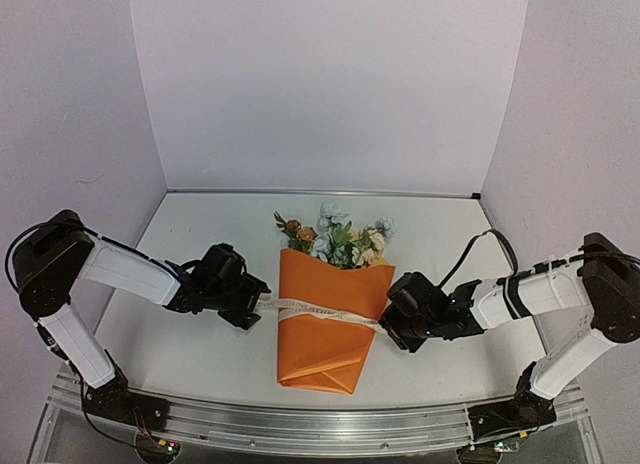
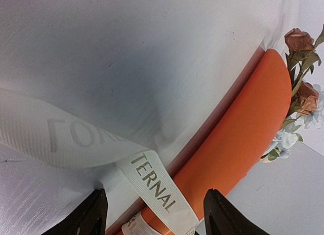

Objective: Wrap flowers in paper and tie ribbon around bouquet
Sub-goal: Tie the ribbon around the folded bouquet.

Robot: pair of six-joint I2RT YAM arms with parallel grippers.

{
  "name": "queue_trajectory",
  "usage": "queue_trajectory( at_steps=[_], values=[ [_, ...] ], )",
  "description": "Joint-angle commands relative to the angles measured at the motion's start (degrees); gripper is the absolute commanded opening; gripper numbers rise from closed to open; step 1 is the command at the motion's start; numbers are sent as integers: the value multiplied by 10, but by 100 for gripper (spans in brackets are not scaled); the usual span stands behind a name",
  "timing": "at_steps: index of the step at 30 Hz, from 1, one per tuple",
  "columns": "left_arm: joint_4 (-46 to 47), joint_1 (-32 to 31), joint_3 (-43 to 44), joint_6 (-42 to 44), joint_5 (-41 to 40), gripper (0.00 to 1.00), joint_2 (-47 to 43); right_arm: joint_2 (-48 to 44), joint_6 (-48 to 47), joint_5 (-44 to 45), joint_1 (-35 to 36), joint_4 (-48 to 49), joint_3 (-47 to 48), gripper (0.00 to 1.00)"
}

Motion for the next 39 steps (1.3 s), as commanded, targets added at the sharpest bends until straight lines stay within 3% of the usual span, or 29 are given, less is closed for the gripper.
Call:
queue_trajectory(
  at_steps=[1, 4, 6, 23, 30, 33, 39],
  values=[
    [-3, -1, -25, -18, -14, 67, 11, -4, -3, 16, -3, 11, -4, 22],
    [0, -1, -28, -20, -14, 66, 13, -13, -7, 21, -4, 11, -9, 5],
    [3, -1, -29, -21, -14, 66, 16, -17, -9, 22, -5, 11, -9, 0],
    [45, 0, -30, -37, 9, 59, 65, -62, -46, 32, -5, -23, 14, 0],
    [90, -2, -28, -59, 26, 51, 91, -63, -58, 26, -4, -23, 23, 0],
    [112, -2, -34, -76, 26, 45, 100, -62, -60, 24, -4, -23, 25, 0],
    [171, -2, -55, -90, 28, 24, 122, -71, -63, 29, -4, -25, 17, 0]
  ],
)
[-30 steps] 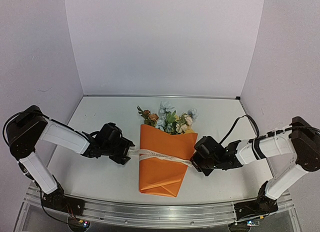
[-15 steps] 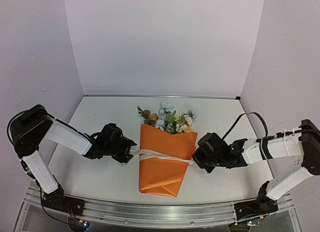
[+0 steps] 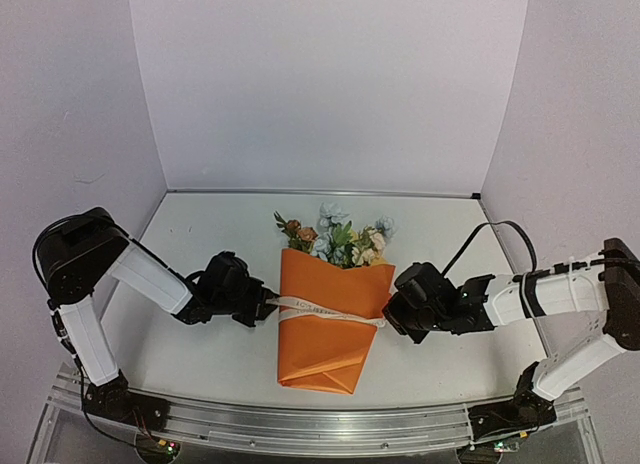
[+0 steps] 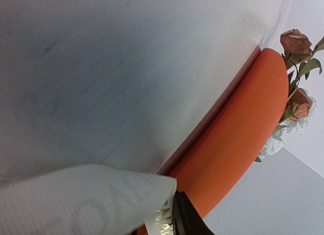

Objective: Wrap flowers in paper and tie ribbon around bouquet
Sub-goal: Tie the ribbon around the folded bouquet.

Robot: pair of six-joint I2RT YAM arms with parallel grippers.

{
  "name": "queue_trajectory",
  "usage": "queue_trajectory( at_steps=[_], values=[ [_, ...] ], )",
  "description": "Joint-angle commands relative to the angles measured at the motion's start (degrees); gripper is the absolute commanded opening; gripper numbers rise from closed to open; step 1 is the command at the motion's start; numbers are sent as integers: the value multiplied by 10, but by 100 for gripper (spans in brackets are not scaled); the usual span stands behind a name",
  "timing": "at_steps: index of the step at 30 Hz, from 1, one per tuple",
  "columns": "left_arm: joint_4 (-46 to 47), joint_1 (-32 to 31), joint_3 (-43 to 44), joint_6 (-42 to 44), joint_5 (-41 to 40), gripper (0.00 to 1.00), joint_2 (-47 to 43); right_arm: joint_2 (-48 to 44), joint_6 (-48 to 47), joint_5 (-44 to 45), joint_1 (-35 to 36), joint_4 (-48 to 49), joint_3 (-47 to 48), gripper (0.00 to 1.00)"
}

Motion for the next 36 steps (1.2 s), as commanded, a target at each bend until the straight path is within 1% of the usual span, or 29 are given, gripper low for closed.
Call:
queue_trajectory(
  at_steps=[1, 4, 6, 9, 11, 13, 15, 17, 20, 23, 26, 29, 31, 33, 36],
  values=[
    [-16, -1, -36, -15, 2, 20, 39, -19, -13, 15, -1, -10, 11, 0],
    [-2, -1, -37, 3, -1, 8, 43, -23, -16, 16, -1, -12, 7, 0],
    [-15, -1, -31, 24, -4, 1, 40, -28, -21, 20, -1, -15, 4, 0],
    [-72, -1, -17, 73, -21, 0, 19, -39, -38, 32, -6, -36, 8, 0],
    [-125, -1, -13, 107, -39, 0, -3, -40, -63, 32, -23, -58, 17, 0],
    [-160, 1, -17, 139, -70, 0, -25, -27, -87, 13, -52, -63, 22, 0],
    [-186, 6, -20, 174, -80, 0, -40, -2, -110, -20, -83, -63, 27, 0],
    [-199, 15, -27, 205, -83, 0, -50, 25, -128, -40, -109, -62, 33, 0],
    [-201, 33, -39, 244, -72, 0, -59, 62, -143, -57, -129, -60, 41, 0],
    [-199, 54, -76, 268, -71, 0, -93, 72, -147, -54, -147, -58, 32, 0],
    [-191, 105, -137, 291, -62, 0, -154, 56, -149, -50, -175, -54, 1, 0],
    [-234, 158, -177, 337, -73, 0, -234, 19, -153, -43, -208, -54, -35, 0],
    [-259, 201, -193, 370, -60, 0, -275, -7, -152, -37, -230, -54, -57, 0],
    [-259, 257, -204, 401, -20, 0, -300, -31, -149, -34, -250, -54, -81, 0],
    [-261, 320, -197, 438, 19, 0, -299, -62, -144, -35, -279, -51, -117, 0]
  ],
)
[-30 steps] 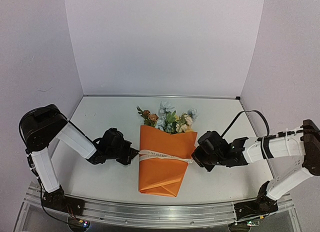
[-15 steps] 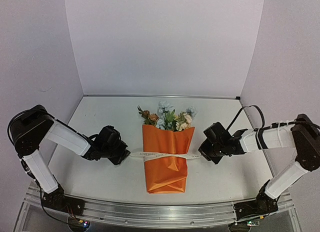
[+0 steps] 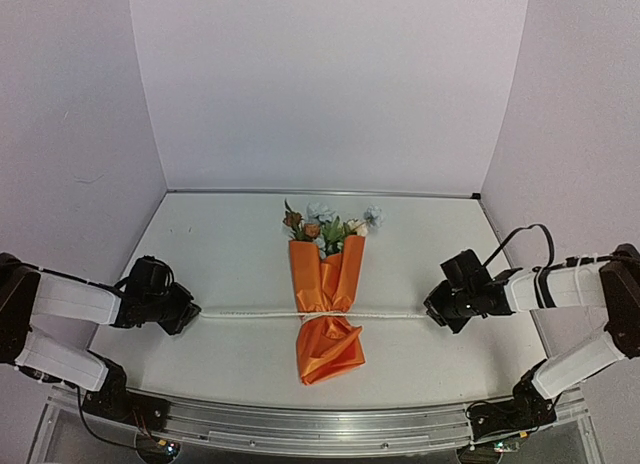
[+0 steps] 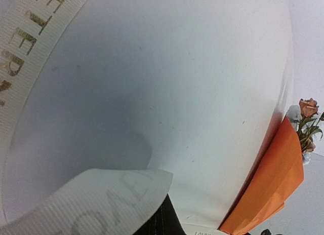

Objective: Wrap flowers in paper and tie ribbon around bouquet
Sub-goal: Tie the ribbon around the folded bouquet.

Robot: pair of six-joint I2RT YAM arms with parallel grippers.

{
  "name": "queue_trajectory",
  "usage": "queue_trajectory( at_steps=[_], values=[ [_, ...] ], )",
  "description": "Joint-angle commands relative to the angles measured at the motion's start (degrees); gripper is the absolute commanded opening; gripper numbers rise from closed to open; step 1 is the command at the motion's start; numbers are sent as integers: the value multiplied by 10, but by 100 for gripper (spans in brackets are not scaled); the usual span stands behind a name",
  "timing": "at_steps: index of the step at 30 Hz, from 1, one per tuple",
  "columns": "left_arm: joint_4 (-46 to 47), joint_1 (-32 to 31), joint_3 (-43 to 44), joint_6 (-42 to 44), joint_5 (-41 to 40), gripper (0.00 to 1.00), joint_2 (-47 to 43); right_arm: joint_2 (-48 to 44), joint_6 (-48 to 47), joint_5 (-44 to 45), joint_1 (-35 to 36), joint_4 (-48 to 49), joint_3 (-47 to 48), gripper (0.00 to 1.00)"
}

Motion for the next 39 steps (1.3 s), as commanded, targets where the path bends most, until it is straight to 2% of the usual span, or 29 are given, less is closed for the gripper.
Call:
queue_trajectory(
  at_steps=[1, 15, 24, 39],
  values=[
    [-53, 98, -5, 93, 16, 0, -4, -48, -5, 56, -55, -37, -52, 0],
    [-50, 272, 39, 154, 116, 0, 33, -174, -26, 0, -186, -34, -130, 0],
    [-65, 325, 60, 172, 133, 0, 44, -192, -40, -46, -247, -33, -146, 0],
    [-80, 362, 82, 183, 143, 0, 59, -208, -58, -99, -335, -32, -158, 0]
  ],
)
